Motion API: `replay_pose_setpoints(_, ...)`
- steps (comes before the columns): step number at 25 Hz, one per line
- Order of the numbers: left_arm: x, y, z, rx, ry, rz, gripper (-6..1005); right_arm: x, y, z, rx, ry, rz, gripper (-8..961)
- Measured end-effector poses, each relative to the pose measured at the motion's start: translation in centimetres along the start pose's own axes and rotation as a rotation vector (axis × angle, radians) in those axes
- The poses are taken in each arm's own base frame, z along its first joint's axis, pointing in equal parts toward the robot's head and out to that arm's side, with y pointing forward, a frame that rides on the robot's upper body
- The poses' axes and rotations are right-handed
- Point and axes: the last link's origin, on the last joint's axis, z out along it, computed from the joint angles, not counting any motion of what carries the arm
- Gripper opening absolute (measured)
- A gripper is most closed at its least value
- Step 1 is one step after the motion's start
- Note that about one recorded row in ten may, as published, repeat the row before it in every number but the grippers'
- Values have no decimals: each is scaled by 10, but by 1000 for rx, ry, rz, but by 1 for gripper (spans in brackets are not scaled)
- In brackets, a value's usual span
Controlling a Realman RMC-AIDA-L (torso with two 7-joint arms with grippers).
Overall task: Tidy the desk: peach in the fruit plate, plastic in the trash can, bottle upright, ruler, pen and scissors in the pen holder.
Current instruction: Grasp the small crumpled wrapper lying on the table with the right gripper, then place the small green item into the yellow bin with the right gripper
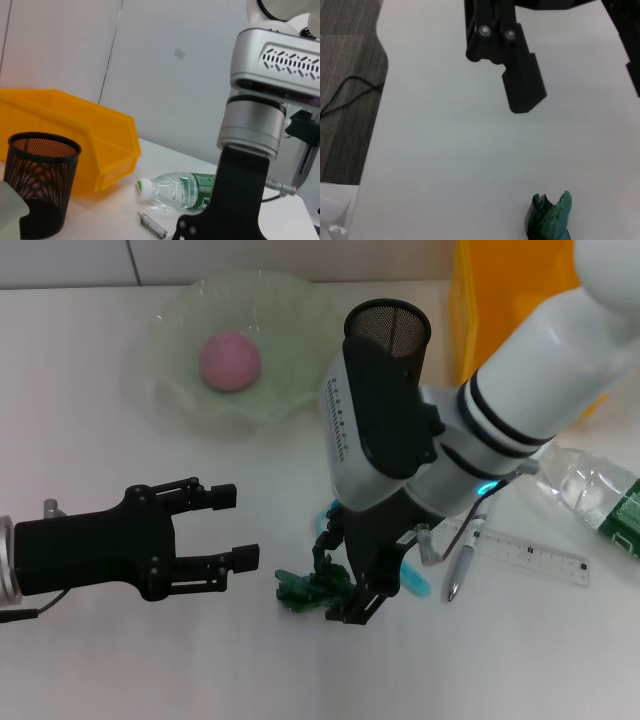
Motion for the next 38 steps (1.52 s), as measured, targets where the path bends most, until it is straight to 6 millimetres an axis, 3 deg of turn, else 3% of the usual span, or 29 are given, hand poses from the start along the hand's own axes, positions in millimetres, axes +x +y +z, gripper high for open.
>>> replay_pose_setpoints(4,0,-1,1,1,-3,1,814,-2,2,13,0,-3,-2,686)
replay_pose_setpoints(16,-2,0,2,4,-5,-3,814,-2,0,24,39,-6,17,676)
replay_pose_setpoints(24,-4,1,1,8,-4,-10,813,-1,3,24,30,-4,18,443)
replay_pose_setpoints(35,-5,1,0,9,0,-18,811,6,9,19,33,-42,46,28)
replay_pose_setpoints(38,-5,1,-1,8,0,-17,811,9,10,12,31,-62,67,27)
